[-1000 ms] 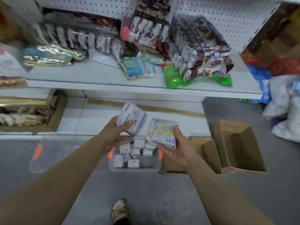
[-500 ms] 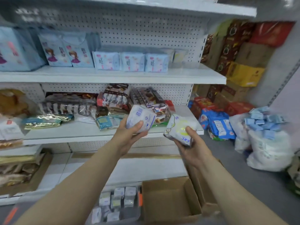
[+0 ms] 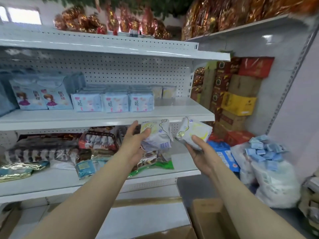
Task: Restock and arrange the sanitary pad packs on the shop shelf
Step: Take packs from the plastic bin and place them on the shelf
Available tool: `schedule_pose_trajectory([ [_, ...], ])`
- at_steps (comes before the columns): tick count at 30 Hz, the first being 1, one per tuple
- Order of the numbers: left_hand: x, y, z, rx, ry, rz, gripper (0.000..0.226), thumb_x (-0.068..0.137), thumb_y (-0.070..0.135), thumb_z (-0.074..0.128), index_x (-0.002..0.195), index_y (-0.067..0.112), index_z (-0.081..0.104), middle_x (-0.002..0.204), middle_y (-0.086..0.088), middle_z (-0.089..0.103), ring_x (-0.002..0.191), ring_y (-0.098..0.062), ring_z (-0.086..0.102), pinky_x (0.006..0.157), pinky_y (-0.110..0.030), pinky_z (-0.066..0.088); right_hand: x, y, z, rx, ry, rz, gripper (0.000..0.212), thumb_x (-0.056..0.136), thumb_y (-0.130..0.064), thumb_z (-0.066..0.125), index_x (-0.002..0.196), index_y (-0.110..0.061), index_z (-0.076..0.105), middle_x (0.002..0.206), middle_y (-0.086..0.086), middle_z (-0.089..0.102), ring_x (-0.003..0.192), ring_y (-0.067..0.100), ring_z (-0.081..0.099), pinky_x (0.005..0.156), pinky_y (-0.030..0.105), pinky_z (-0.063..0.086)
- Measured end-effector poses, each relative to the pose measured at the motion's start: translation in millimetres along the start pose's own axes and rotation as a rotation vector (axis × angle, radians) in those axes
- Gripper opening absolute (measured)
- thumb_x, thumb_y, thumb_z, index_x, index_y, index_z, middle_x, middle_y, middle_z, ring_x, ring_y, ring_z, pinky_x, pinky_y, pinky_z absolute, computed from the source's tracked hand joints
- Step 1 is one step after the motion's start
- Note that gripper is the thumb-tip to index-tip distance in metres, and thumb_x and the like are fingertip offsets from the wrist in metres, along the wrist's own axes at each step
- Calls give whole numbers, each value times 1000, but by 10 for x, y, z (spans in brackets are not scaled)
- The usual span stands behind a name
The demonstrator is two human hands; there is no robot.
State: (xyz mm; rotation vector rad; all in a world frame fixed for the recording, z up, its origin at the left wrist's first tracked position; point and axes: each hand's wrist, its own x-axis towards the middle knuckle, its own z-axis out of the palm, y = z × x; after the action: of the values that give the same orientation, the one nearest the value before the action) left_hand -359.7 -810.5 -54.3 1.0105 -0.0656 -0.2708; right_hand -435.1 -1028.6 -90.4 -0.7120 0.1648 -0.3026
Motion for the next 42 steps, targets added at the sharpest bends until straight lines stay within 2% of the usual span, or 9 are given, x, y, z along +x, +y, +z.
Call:
schedule_pose_trajectory([
  [3,429,115,230,-6,-81,-3,66,90,-3,64,145,29,45,122,-10,68,86,-23,71,67,-37,56,390,-208,91,-11,-31,-50,59,79,-7,73,136,-5,58,132,13,66,120,24,64,78,25,60],
  [6,899,211,468,9,-157,17,69,86,-5,68,138,36,49,99,-1,77,88,-23,72,72,-37,58,778,-442,189,-37,-44,-94,54,78,-10,72,131,-7,61,127,11,69,108,20,71,75,24,60],
  [11,1499,291,735,176,-192,58,56,80,-5,74,126,21,57,99,-5,77,84,-21,73,65,-30,55,1380,-805,283,-95,-36,-133,37,80,-11,73,116,-4,69,121,10,72,118,20,67,96,29,55],
  [17,1940,267,880,296,-190,55,55,76,-4,80,118,16,52,117,-12,70,99,-29,69,93,-48,51,1916,-1004,241,-94,-17,-117,45,74,-12,79,117,-7,68,116,8,73,118,23,65,84,25,60],
  [26,2203,184,1240,502,-31,63,41,74,19,86,102,9,58,90,-8,77,75,-18,72,80,-36,57,2506,-1463,19,-205,-17,46,22,84,-18,77,104,-15,68,107,7,67,91,17,64,83,27,50],
  [30,2333,233,1490,621,60,114,67,66,31,90,117,-2,62,93,-9,77,76,-19,72,70,-30,57,2779,-1640,-44,-281,-87,103,7,83,-17,77,87,-18,72,95,7,64,97,26,61,99,55,49],
  [33,2464,315,1652,665,92,107,56,75,28,86,118,1,62,98,-12,75,79,-22,71,67,-31,58,2974,-1757,-33,-272,-125,131,10,85,-11,74,91,-15,67,99,12,63,101,35,60,97,70,46],
  [37,2677,485,1793,746,78,45,35,83,21,80,108,2,66,87,-10,75,77,-21,72,66,-30,61,3199,-1778,58,-324,-140,132,22,87,-11,74,107,-14,65,102,11,65,94,30,63,100,60,49],
  [42,3007,794,1908,1074,55,-64,52,72,24,89,113,0,68,102,-13,76,99,-29,72,97,-44,56,3495,-1794,204,-528,-111,72,55,79,-19,84,129,-7,63,103,11,62,93,26,60,80,39,55],
])
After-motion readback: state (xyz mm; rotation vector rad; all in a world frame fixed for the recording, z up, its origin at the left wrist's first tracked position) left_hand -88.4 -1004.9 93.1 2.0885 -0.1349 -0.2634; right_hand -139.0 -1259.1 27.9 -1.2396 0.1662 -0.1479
